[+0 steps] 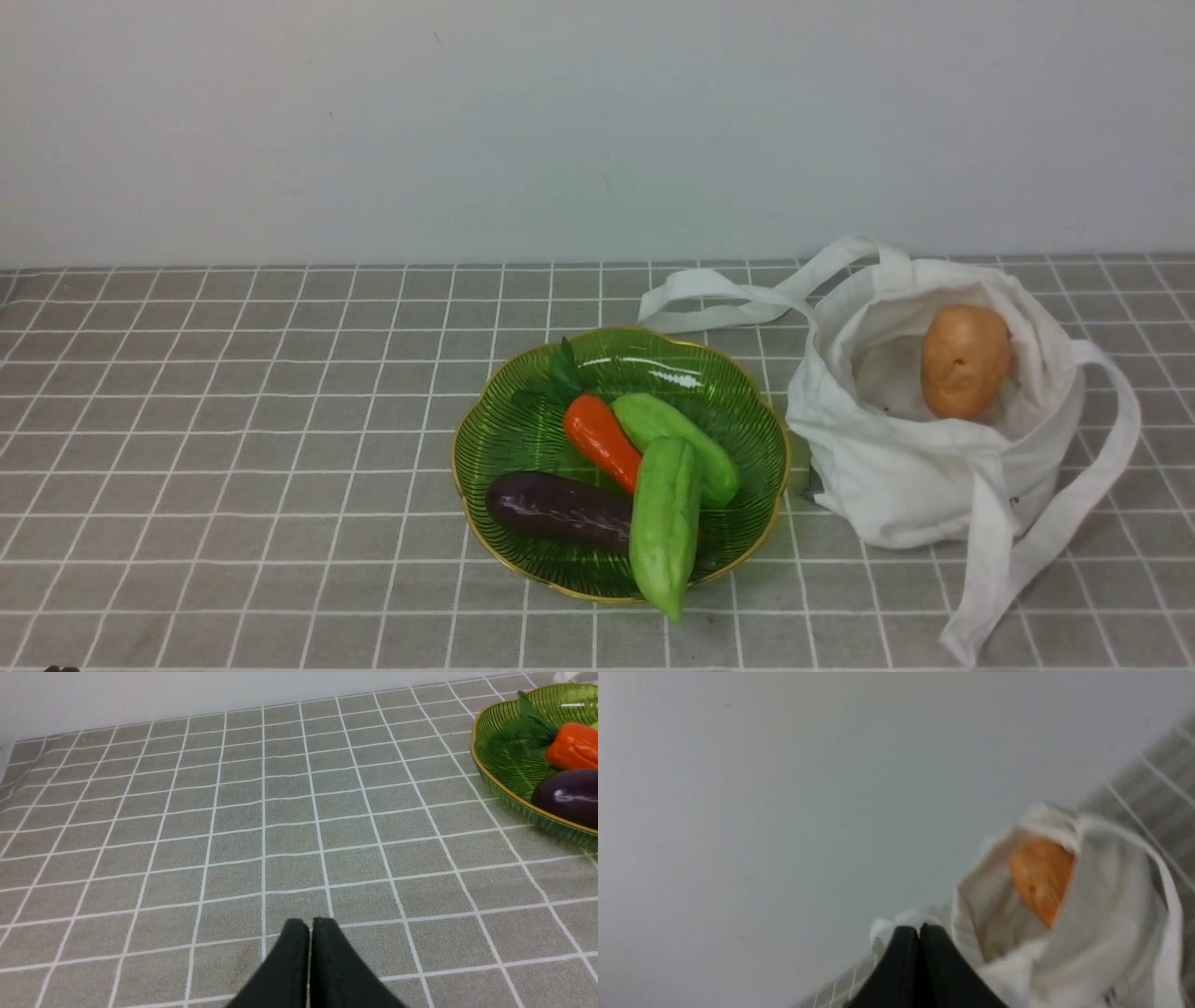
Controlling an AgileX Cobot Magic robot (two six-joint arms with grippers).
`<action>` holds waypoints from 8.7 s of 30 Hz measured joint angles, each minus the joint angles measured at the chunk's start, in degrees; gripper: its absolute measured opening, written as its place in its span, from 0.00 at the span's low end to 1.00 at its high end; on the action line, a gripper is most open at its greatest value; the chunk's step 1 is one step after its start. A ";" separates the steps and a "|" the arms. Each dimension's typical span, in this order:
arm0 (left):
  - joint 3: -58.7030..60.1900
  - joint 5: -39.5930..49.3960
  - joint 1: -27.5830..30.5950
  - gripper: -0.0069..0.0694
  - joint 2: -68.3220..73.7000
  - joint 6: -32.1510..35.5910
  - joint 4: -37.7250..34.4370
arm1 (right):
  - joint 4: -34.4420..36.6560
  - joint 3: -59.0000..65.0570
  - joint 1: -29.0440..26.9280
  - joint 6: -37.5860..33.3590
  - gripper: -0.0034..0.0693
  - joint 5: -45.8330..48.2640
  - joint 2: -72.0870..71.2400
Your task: Take vegetables from bag on grey coffee tablecloth place on plate.
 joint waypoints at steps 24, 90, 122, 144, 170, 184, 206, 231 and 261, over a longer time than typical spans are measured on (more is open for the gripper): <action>0.00 0.00 0.00 0.08 0.00 0.00 0.00 | -13.16 -43.24 1.92 -12.05 0.14 29.78 73.47; 0.00 0.00 0.00 0.08 0.00 0.00 0.00 | -3.07 -58.96 20.10 -19.05 0.79 24.95 89.36; 0.00 0.00 0.00 0.08 0.00 0.00 0.00 | -2.60 -58.96 27.32 -21.51 0.79 14.53 105.88; 0.00 0.00 0.00 0.08 0.00 0.00 0.00 | -15.84 -93.14 27.14 -14.17 0.97 51.92 105.88; 0.00 0.00 0.06 0.08 0.00 0.00 0.00 | -30.59 -59.08 26.92 -4.75 0.03 52.85 52.80; 0.00 0.00 0.06 0.08 0.00 0.00 0.00 | -30.54 -8.63 26.92 -2.45 0.03 0.08 21.34; 0.00 0.00 0.06 0.08 0.00 0.00 0.00 | -30.54 -5.21 26.86 -2.45 0.03 -8.37 20.00; 0.00 0.00 0.06 0.08 0.00 0.00 0.00 | -31.79 12.09 2.44 -0.71 0.03 3.13 -1.00; 0.00 0.00 0.06 0.08 0.00 0.00 0.00 | -33.49 12.24 5.63 -0.71 0.03 3.63 -1.14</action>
